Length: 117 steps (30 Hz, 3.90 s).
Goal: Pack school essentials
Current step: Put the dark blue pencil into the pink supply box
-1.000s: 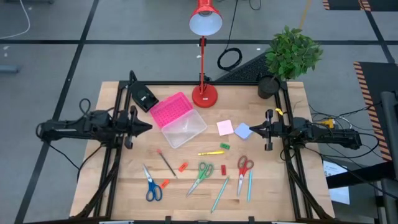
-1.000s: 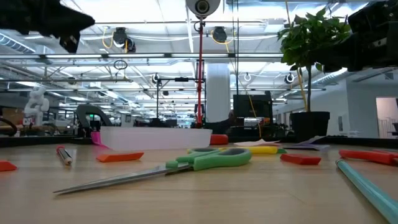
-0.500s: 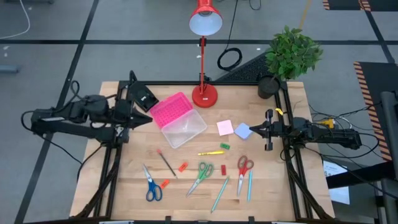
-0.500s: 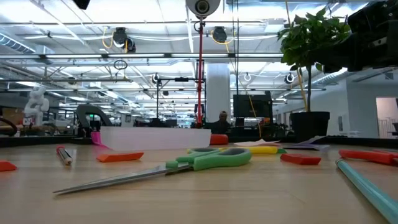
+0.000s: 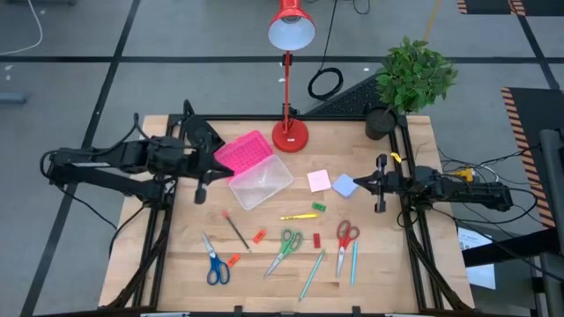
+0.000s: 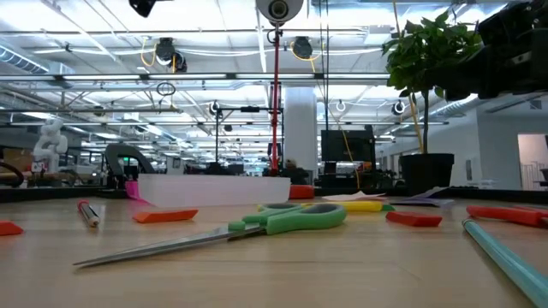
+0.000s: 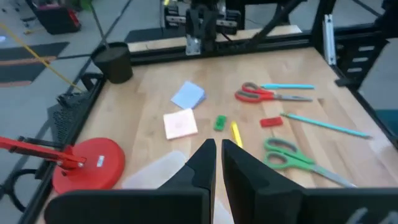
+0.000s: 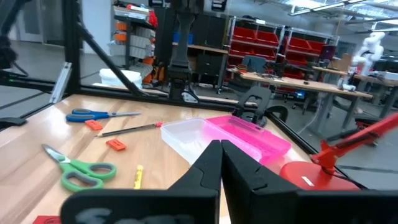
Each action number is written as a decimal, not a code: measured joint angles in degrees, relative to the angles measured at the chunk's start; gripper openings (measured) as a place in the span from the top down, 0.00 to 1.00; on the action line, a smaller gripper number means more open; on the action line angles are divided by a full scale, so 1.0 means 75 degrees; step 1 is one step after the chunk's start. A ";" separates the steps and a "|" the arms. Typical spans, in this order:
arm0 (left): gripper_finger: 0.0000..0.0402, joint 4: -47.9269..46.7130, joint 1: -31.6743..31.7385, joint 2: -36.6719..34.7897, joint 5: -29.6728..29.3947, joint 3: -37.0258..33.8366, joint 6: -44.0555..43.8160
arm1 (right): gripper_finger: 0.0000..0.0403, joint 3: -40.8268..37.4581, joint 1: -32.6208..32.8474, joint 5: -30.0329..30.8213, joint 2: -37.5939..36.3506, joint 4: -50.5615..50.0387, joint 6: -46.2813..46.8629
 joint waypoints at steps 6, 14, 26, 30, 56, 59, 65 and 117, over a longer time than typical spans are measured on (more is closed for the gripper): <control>0.92 0.0008 0.0000 -0.0027 -0.0028 0.0000 0.0018 | 1.00 0.0400 -0.0003 0.0028 0.0459 -0.0094 0.0407; 0.92 0.0012 0.0000 -0.0026 -0.0030 0.0000 -0.0023 | 1.00 0.2081 -0.0003 0.0039 0.1949 -0.0501 0.1097; 0.92 0.0009 0.0000 -0.0026 -0.0035 0.0000 -0.0230 | 1.00 0.5575 -0.0003 0.0019 0.4476 -0.2533 0.1581; 0.92 0.0009 0.0000 -0.0026 -0.0040 0.0000 -0.0233 | 1.00 0.6372 -0.0003 0.0019 0.5113 -0.3089 0.1682; 0.92 -0.0676 -0.0116 -0.0006 -0.0648 -0.0102 -0.1038 | 1.00 0.5977 0.0006 0.0013 0.6413 -0.2914 0.2133; 0.92 -0.0715 -0.0352 0.0006 -0.0646 -0.0391 -0.1386 | 1.00 0.5957 0.0006 0.0021 0.6413 -0.2897 0.2094; 0.92 -0.0701 -0.1012 0.0009 -0.0703 -0.1225 -0.2528 | 1.00 0.5951 0.0006 0.0042 0.6422 -0.2897 0.2159; 0.65 0.0510 -0.3489 0.4606 -0.1168 -0.2011 -0.0785 | 1.00 0.5951 0.0006 0.0016 0.6425 -0.2672 0.1907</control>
